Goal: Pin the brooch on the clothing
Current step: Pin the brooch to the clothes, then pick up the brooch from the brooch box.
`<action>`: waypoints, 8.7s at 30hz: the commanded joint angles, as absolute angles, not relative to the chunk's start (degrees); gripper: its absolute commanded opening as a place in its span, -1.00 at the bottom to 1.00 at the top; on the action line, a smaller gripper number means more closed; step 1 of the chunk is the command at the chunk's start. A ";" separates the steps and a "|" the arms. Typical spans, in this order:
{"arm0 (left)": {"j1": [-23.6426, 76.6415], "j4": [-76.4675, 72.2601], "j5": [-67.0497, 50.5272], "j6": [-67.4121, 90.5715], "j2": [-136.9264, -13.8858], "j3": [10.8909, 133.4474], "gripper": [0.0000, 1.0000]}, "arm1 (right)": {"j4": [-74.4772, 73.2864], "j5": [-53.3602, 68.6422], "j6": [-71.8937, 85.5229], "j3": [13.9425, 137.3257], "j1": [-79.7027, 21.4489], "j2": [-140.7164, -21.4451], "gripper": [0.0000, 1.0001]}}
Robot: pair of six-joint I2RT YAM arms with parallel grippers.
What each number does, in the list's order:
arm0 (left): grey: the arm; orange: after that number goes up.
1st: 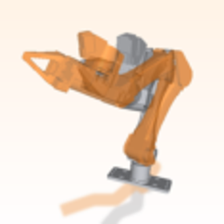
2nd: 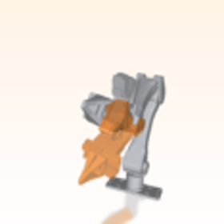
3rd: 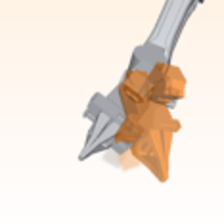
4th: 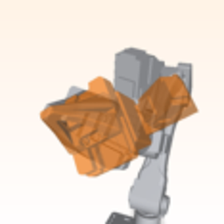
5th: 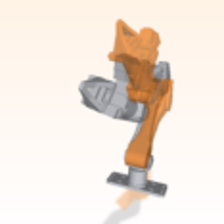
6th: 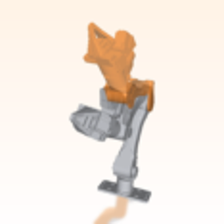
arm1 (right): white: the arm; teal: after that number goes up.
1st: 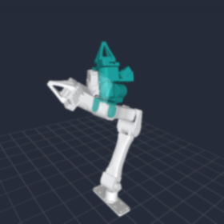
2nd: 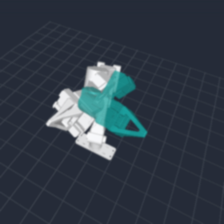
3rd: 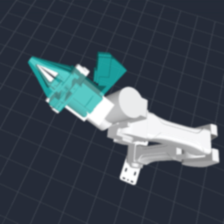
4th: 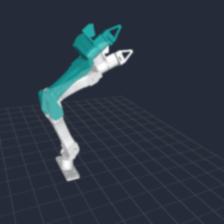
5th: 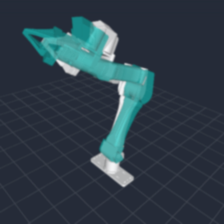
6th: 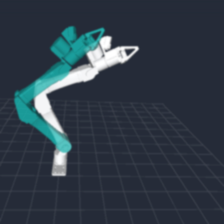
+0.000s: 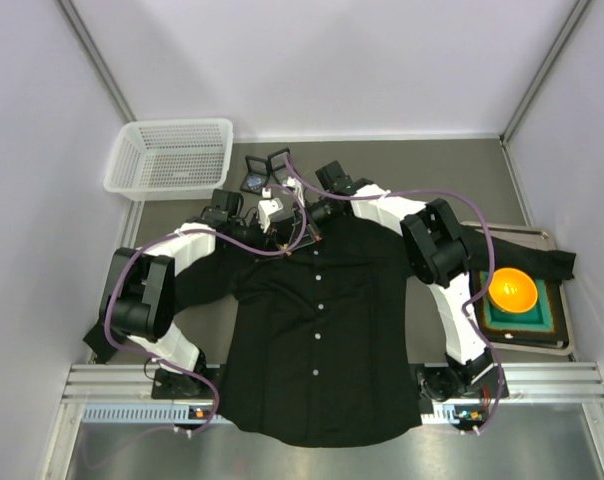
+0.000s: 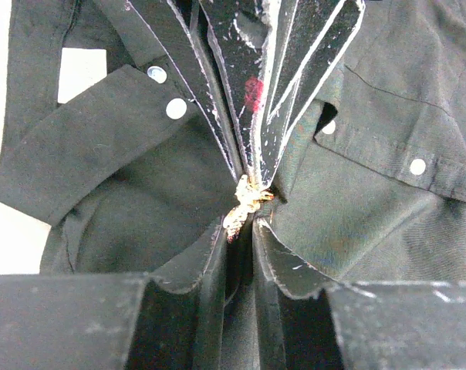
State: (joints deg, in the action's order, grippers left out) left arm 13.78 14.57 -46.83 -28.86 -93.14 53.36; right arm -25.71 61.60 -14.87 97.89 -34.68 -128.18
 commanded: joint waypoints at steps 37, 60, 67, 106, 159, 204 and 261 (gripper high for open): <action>7.47 11.08 -61.87 -19.95 -96.50 56.08 -1.00 | -12.49 61.88 -8.88 90.53 -33.57 -118.04 0.34; 6.15 4.75 -68.73 -18.54 -93.87 52.12 -1.00 | 8.25 62.84 -5.81 80.77 -35.68 -114.17 0.13; 6.15 4.05 -68.82 -17.67 -93.69 52.12 -1.00 | 6.86 61.88 -5.62 82.00 -36.03 -113.73 0.12; 5.45 0.88 -69.52 -15.29 -92.90 50.54 -1.00 | 2.29 55.37 -9.14 82.09 -37.00 -115.40 -1.00; 8.43 20.30 -52.76 -50.61 -93.07 58.62 -0.98 | -16.42 55.47 -12.29 92.90 -29.36 -118.65 -0.21; 6.42 26.26 -30.50 -36.39 -108.02 74.18 0.34 | -32.35 24.18 -24.07 109.50 -30.85 -130.33 0.27; 6.33 -7.91 -5.62 -5.45 -125.95 88.95 0.34 | -21.27 21.62 -10.02 103.18 -27.69 -121.38 0.53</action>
